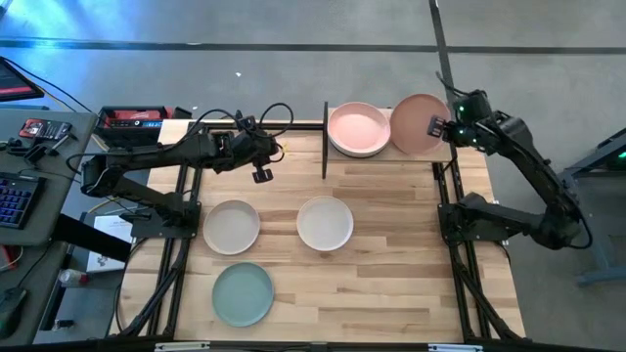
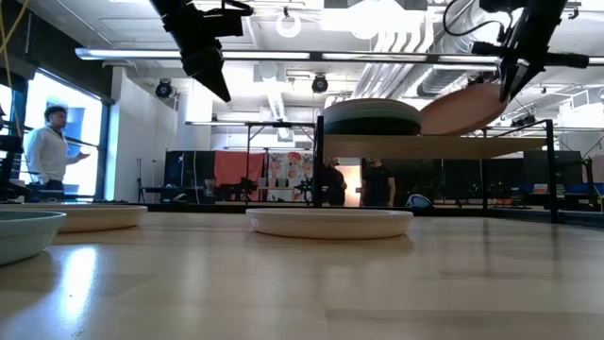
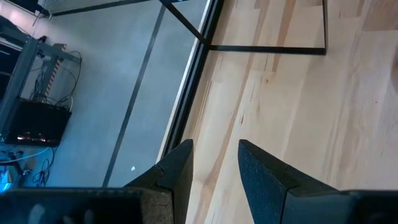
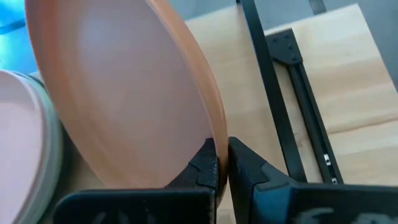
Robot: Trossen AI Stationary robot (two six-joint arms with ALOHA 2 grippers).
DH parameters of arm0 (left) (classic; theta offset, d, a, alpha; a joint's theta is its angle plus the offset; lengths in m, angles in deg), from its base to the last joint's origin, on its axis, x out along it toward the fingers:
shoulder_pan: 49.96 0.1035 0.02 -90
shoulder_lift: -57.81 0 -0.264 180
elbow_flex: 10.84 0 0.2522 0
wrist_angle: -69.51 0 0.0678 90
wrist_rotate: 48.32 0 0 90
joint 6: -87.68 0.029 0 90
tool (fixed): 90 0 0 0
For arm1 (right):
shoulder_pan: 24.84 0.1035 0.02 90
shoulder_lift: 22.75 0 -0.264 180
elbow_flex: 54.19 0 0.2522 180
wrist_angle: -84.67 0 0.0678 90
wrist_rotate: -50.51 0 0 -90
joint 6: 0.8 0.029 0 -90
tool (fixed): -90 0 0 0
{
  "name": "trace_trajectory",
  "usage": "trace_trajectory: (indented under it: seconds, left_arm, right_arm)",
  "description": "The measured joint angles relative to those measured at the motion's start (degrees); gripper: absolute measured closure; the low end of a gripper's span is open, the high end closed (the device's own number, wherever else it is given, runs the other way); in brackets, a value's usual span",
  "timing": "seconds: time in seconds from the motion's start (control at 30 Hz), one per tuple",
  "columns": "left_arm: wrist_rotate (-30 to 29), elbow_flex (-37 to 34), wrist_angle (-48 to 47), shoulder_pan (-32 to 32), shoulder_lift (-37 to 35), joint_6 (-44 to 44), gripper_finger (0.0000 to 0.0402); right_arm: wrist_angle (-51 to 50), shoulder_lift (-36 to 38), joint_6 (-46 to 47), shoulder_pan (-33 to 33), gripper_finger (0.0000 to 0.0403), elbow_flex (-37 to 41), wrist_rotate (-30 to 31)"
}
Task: Place and stack plates onto a shelf
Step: Put the brown plate on the shelf
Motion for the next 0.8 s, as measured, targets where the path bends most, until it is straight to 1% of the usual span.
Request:
trace_trajectory:
  seconds: [0.27,0.5,0.6,0.8]
  left_arm:
    - [-0.02,0.0,-0.02,-0.02,0.0,-0.01,0.0284]
    - [-0.02,0.0,0.0,-0.02,0.0,-0.03,0.0284]
    - [-0.02,0.0,0.0,-0.02,0.0,-0.06,0.0284]
    - [-0.02,0.0,0.39,-0.02,0.0,-0.06,0.0284]
  right_arm:
    - [2.01,-0.37,1.71,-1.33,0.0403,4.29,-0.5]
    - [3.04,-0.35,1.38,-2.04,0.0398,6.24,0.22]
    - [3.86,-0.41,0.71,-2.04,0.0386,6.39,0.85]
    - [4.35,-0.41,0.04,-2.04,0.0344,6.39,2.12]
